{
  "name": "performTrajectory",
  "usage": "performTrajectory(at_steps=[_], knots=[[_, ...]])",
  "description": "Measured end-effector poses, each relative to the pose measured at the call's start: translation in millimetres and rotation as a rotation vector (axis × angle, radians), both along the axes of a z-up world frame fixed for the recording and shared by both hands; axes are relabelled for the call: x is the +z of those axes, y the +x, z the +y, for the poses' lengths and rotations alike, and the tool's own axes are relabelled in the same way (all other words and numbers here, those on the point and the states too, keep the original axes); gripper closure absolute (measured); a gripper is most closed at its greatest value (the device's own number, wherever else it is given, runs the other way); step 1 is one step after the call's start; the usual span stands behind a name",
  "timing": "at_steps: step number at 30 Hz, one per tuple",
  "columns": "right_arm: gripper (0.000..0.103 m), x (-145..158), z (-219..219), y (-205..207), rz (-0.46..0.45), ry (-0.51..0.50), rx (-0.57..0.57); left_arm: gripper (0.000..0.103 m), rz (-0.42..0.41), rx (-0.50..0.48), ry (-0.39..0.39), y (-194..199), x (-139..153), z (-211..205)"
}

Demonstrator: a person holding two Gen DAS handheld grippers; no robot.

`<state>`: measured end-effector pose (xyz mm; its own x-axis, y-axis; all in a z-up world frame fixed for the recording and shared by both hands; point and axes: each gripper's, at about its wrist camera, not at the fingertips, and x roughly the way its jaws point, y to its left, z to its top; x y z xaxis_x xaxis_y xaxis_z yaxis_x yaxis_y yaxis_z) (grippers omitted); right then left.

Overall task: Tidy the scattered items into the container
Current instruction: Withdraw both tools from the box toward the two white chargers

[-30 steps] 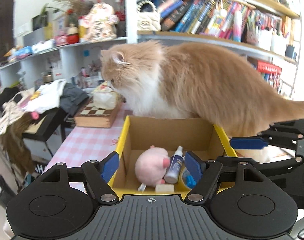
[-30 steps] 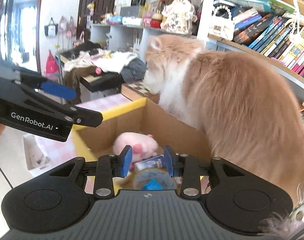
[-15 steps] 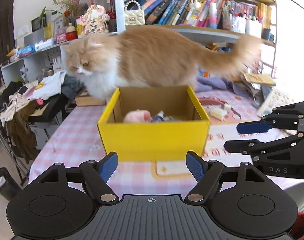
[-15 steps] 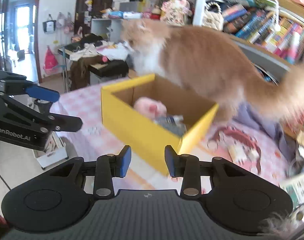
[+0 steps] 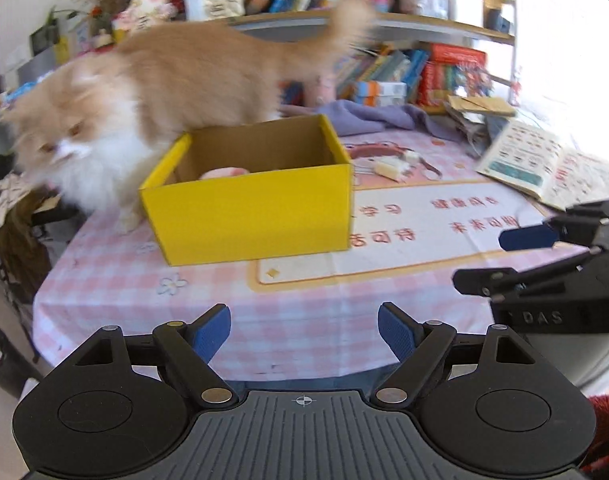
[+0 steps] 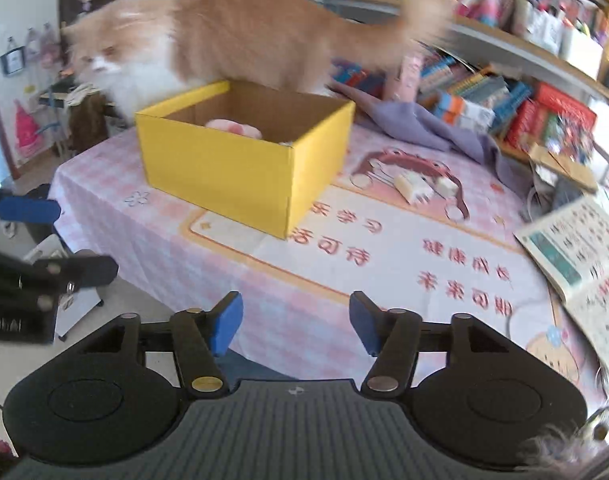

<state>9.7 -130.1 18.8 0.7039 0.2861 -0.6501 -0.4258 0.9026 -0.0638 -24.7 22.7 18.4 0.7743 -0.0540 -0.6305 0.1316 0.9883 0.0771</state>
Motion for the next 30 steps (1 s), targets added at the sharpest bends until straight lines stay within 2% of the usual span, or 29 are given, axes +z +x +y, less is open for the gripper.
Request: performTrajectory(at_steps=[6,15,22,30], knots=[[0.037,1.1,-7.0,-5.5,-0.014,-0.034,-0.042,0.017,0.005,-0.06,-0.005,2.9,-3.0,-12.6],[0.035,2.4,-24.7,-6.5,-0.025,-0.065,-0.096,0.016,0.015,-0.122,-0.005,14.0,-5.6,-32.0],[0.035,-0.3,-45.4,-6.0,-0.009,-0.081,-0.152,0.016,0.021,-0.232,0.013,20.0,-8.6,-60.2],[0.035,-4.6,-69.6,-2.2,0.015,-0.084,-0.222,0.016,0.046,-0.31,0.008,31.0,-15.3,-84.4]])
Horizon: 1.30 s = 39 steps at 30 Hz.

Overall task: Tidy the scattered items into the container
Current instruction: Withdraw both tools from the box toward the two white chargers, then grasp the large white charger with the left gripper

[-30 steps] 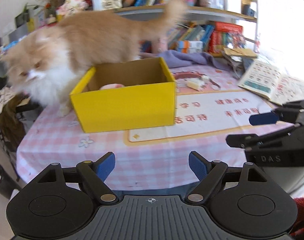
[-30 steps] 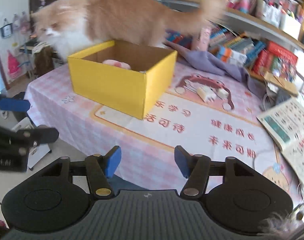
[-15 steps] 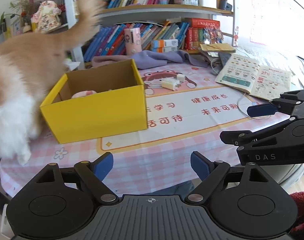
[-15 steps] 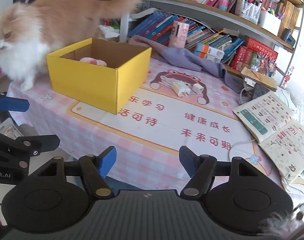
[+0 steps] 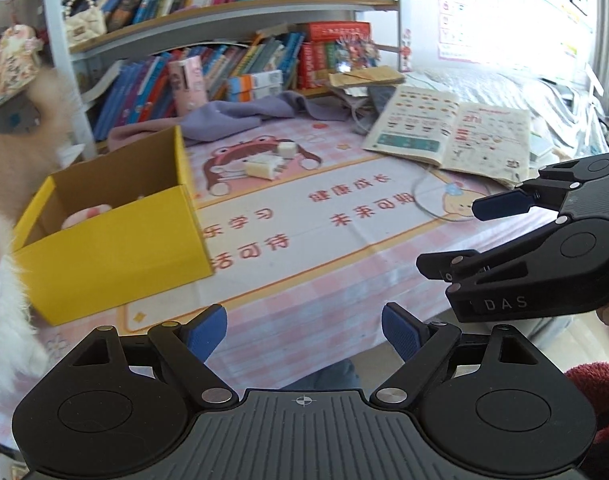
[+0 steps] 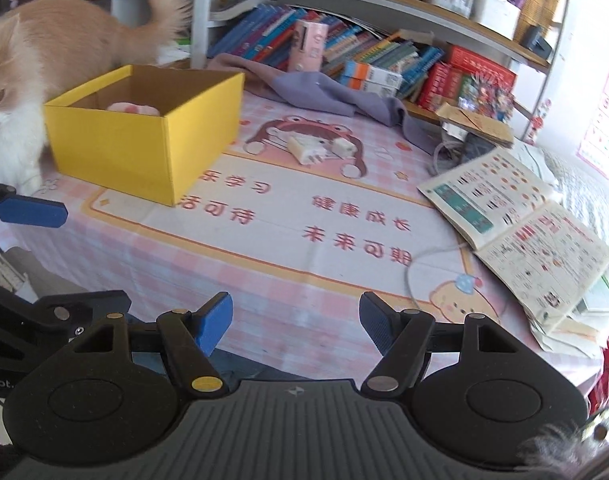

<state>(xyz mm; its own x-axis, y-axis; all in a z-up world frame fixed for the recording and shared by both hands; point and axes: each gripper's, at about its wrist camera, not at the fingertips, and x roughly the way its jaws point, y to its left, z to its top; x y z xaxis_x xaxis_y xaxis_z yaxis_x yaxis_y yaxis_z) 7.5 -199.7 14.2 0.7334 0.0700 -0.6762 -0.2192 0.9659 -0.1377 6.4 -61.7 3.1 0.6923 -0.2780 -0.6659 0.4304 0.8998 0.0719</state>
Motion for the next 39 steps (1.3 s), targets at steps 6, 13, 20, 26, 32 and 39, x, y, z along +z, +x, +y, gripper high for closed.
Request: performTrajectory(at_steps=[6,13,20,26,32,39], knots=[[0.035,-3.0,-16.7,10.1,0.017,0.001,-0.041,0.016,0.0,-0.045,0.007,13.1,-2.0,-17.1],[0.035,-7.1,-28.5,32.5,0.032,-0.002,-0.044,0.016,0.012,-0.056,0.008,34.7,-6.9,-29.8],[0.04,-13.7,-40.4,63.4,0.052,0.0,-0.025,0.016,-0.001,-0.03,-0.006,62.7,-10.7,-39.4],[0.045,-17.0,-58.0,103.2,0.068,0.006,-0.006,0.016,0.011,0.0,-0.008,103.0,-15.6,-55.0],[0.046,-15.8,-76.1,153.4,0.071,0.025,0.027,0.016,0.027,0.051,0.001,148.9,-20.5,-72.1],[0.047,-21.2,-92.6,214.5,0.097,0.059,0.085,0.017,0.028,0.142,0.033,200.0,-24.4,-89.0]])
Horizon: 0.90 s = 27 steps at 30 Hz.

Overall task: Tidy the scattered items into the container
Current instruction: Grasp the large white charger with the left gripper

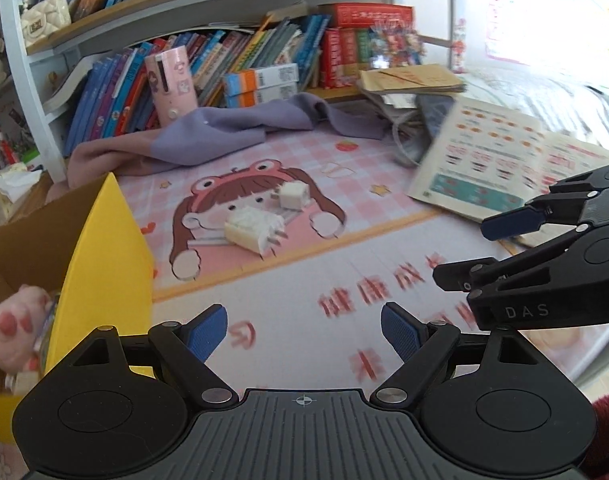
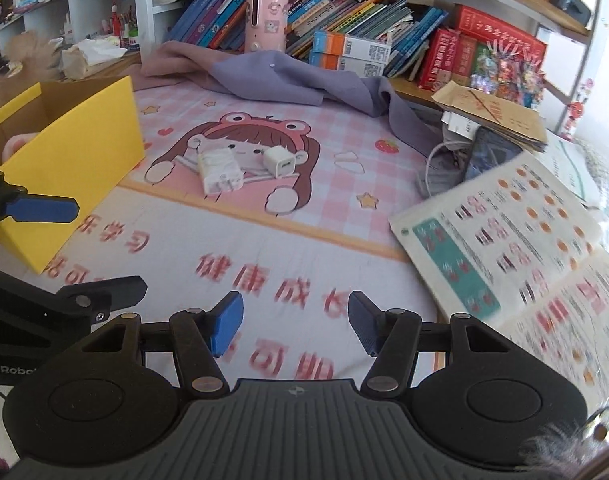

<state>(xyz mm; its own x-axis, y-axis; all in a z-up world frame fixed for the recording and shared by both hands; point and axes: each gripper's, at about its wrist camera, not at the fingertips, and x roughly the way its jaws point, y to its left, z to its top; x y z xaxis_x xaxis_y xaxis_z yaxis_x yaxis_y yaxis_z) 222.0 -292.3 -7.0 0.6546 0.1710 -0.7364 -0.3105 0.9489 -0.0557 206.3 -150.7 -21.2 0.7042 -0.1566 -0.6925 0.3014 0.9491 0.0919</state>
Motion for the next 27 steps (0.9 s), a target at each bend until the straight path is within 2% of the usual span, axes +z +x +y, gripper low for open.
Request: performTrajectory(at_steps=[8,13,18,24,27], knots=[[0.052,-12.7,-2.4,75.6,0.027,0.061,0.082,0.017,0.009,0.109,0.013,52.7,-7.1,-6.4],[0.053,-21.6,8.3,125.4,0.005,0.032,0.171,0.019,0.006,0.153,0.03,84.4,-14.0,-11.2],[0.057,-33.4,13.2,170.1,0.033,0.053,0.262,0.019,0.007,0.187,0.039,107.3,-22.1,-13.3],[0.059,-46.8,29.0,198.6,0.064,0.067,0.355,0.019,0.034,0.23,0.031,121.9,-29.0,-8.9],[0.065,-51.2,34.1,206.7,0.067,0.068,0.367,0.019,0.045,0.234,0.026,128.5,-32.9,-10.6]])
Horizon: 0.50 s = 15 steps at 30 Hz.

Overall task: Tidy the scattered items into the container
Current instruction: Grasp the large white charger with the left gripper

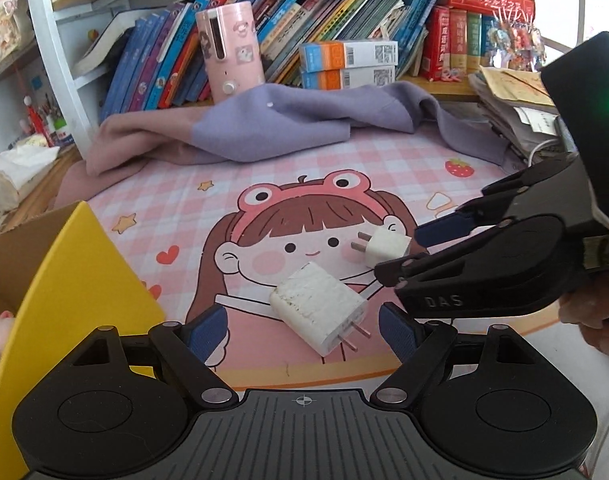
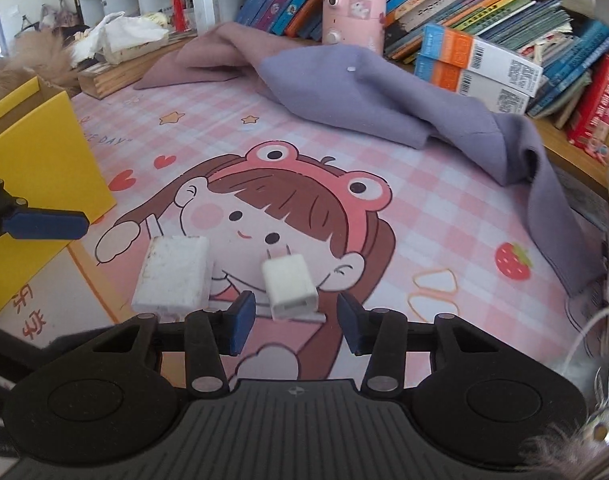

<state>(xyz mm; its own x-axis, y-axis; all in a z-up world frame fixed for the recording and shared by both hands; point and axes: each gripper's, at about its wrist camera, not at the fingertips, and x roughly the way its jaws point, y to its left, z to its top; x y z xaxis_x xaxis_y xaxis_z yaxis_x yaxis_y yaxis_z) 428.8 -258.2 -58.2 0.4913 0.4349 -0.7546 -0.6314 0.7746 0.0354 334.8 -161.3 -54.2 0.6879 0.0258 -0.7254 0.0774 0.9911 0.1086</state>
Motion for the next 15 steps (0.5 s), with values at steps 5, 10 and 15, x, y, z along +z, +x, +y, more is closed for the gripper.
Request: performTrajectory(at_steps=[5,10,15], knots=[[0.077,-0.6,-8.7,5.3,-0.018,-0.029,-0.067,0.02,0.007,0.012,-0.018,13.6,-5.3,-4.8],[0.077,-1.3,-33.3,0.9,-0.021,-0.054,-0.125,0.031,0.061,0.082,-0.063,29.2,-12.5,-0.8],[0.077,-2.2,-40.2,-2.6,-0.022,-0.041,-0.145,0.031,0.103,0.146,-0.128,36.4,-21.1,6.8]])
